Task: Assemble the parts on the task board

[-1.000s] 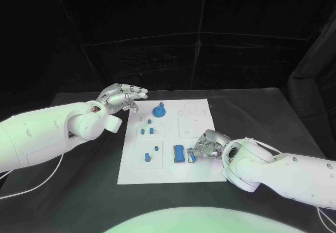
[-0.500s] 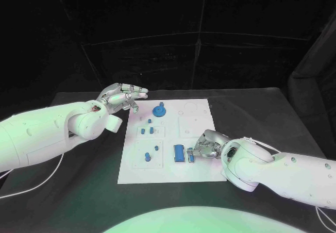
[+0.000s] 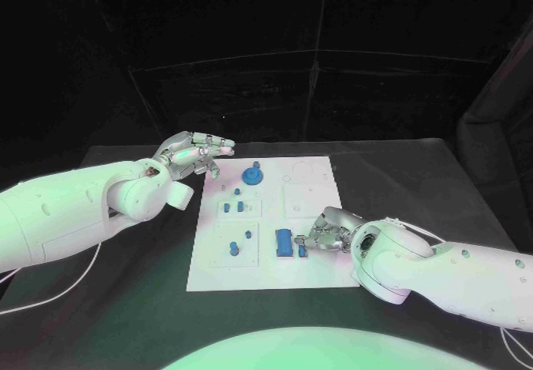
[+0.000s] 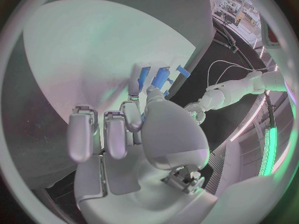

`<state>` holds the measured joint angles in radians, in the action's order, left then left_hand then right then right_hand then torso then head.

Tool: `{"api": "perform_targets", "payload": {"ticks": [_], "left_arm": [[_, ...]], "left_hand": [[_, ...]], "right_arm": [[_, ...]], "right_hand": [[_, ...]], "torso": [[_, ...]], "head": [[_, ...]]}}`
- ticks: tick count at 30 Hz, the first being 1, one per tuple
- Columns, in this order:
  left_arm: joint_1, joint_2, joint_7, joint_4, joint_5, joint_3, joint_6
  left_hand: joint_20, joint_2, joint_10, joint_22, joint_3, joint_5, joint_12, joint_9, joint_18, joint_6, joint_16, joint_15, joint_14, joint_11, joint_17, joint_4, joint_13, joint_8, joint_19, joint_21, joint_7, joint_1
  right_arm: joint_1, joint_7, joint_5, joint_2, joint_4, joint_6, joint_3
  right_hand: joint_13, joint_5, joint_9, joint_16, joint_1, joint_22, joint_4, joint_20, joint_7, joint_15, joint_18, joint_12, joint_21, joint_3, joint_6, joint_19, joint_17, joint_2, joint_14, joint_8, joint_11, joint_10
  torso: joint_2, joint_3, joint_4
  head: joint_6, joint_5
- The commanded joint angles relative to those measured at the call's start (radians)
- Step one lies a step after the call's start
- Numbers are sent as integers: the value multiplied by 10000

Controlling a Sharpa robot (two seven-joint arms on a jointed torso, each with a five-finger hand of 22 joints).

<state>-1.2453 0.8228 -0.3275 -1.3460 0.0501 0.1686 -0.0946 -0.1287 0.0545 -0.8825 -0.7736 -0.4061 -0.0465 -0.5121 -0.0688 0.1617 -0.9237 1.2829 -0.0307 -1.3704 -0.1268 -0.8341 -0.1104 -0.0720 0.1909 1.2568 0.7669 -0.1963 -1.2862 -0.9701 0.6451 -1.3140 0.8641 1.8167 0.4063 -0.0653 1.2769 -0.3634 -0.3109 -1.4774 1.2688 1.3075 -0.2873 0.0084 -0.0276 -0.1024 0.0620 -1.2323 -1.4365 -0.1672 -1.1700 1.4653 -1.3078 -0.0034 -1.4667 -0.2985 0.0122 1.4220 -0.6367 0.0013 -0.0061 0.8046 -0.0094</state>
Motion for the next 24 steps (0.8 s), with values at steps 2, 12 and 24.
{"api": "perform_targets", "payload": {"ticks": [2, 12, 24], "left_arm": [[-15, -8, -21, -5, -33, -8, 123], [-15, -23, -19, 13, -33, -8, 129], [-14, -40, -17, 35, -33, -7, 134]], "left_hand": [[-9, 19, 72, 13, 15, -28, -36, 3, 136, 53, 37, -16, 58, 27, 14, -35, 11, 61, -91, -47, -9, 47], [-12, 20, 99, 22, 28, -28, -47, 4, 137, 70, 42, -21, 65, 20, 29, -37, 16, 70, -96, -57, -16, 62], [-12, 20, 99, 22, 28, -28, -47, 4, 137, 70, 42, -21, 65, 20, 29, -37, 16, 70, -96, -57, -16, 62]], "right_arm": [[-5, -132, -51, 2, 22, -110, -1], [-6, -440, -130, 124, 5, 179, 0], [-7, -827, -190, 359, -77, -40, 1]], "right_hand": [[438, 1413, -86, -35, -584, 857, -13, -16, -54, 4, -183, -66, -16, -417, 24, 340, -1139, -37, -747, -80, 274, 387], [366, 1594, -164, 10, -908, 789, 3, -14, -67, 10, -165, 75, 41, -681, 111, 307, -1076, -166, -733, -94, 261, 330], [300, 1269, -269, 41, 629, 744, 854, -1, -96, 23, -153, 238, 91, -366, 288, 277, -1049, -2, -725, -90, 244, 233]], "torso": [[3, 1, -8], [-2, 2, 5], [10, 2, -12]], "head": [[10, -10], [0, -28], [-31, -20]]}}
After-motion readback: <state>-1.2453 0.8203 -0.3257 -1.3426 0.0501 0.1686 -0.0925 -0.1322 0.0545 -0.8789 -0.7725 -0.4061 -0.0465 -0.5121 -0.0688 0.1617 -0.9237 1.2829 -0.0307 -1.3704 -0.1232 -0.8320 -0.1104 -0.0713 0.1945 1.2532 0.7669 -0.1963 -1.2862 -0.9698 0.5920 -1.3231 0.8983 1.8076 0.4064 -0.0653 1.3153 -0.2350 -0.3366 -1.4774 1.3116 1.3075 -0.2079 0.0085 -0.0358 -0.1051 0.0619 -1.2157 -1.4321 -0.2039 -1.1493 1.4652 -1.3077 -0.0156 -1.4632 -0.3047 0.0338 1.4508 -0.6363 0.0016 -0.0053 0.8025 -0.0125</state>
